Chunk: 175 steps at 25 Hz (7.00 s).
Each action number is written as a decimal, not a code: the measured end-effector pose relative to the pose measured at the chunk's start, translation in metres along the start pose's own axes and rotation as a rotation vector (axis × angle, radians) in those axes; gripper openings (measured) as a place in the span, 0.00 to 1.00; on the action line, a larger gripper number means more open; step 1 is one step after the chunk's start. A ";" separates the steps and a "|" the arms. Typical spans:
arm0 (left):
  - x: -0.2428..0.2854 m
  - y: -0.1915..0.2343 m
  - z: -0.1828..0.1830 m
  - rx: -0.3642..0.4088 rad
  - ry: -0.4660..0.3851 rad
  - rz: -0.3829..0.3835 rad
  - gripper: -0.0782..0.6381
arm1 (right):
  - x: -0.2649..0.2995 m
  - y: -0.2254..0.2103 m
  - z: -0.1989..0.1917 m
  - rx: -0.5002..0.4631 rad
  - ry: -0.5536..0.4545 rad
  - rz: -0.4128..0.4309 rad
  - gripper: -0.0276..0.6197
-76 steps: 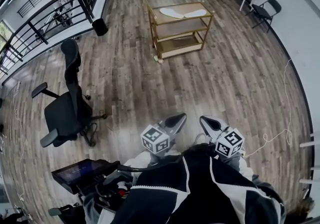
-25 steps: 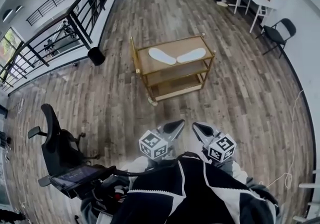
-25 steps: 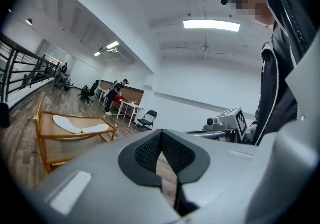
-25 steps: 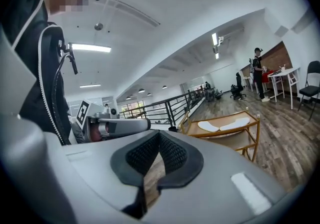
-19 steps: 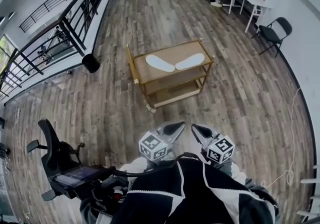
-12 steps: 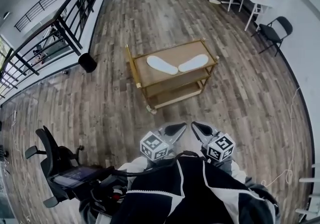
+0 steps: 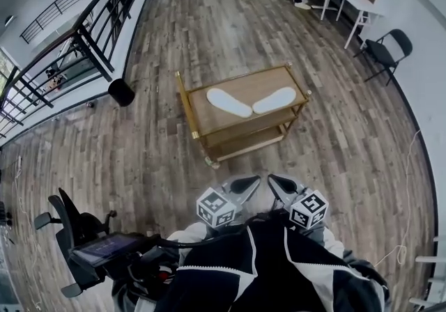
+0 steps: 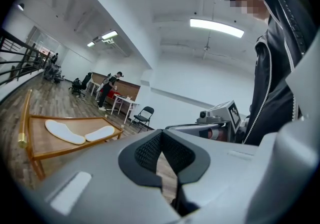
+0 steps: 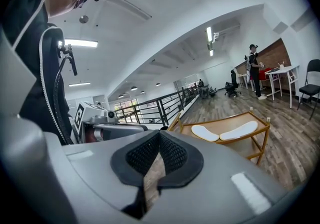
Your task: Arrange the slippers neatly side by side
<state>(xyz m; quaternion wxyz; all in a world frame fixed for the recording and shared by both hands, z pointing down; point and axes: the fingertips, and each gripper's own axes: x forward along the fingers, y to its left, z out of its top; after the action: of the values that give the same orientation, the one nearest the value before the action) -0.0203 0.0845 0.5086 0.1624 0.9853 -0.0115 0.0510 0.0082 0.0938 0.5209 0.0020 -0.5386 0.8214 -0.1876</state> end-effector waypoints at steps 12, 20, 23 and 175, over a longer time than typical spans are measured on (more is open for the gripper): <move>0.104 0.087 0.043 -0.015 -0.050 0.169 0.13 | 0.050 -0.131 0.077 -0.015 0.007 0.180 0.05; 0.178 0.131 0.057 -0.050 -0.044 0.253 0.13 | 0.064 -0.206 0.089 -0.001 0.064 0.275 0.05; 0.191 0.145 0.066 -0.055 -0.056 0.302 0.13 | 0.073 -0.222 0.095 -0.001 0.068 0.319 0.05; 0.036 0.437 0.056 -0.068 0.157 0.994 0.15 | 0.285 -0.230 0.151 -0.026 0.148 0.628 0.05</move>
<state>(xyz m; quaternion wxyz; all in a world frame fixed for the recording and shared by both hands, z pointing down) 0.0038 -0.3471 0.5988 0.1507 0.8480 -0.4689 0.1955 0.1227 -0.2854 0.5082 -0.0069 -0.2436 0.9478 -0.2058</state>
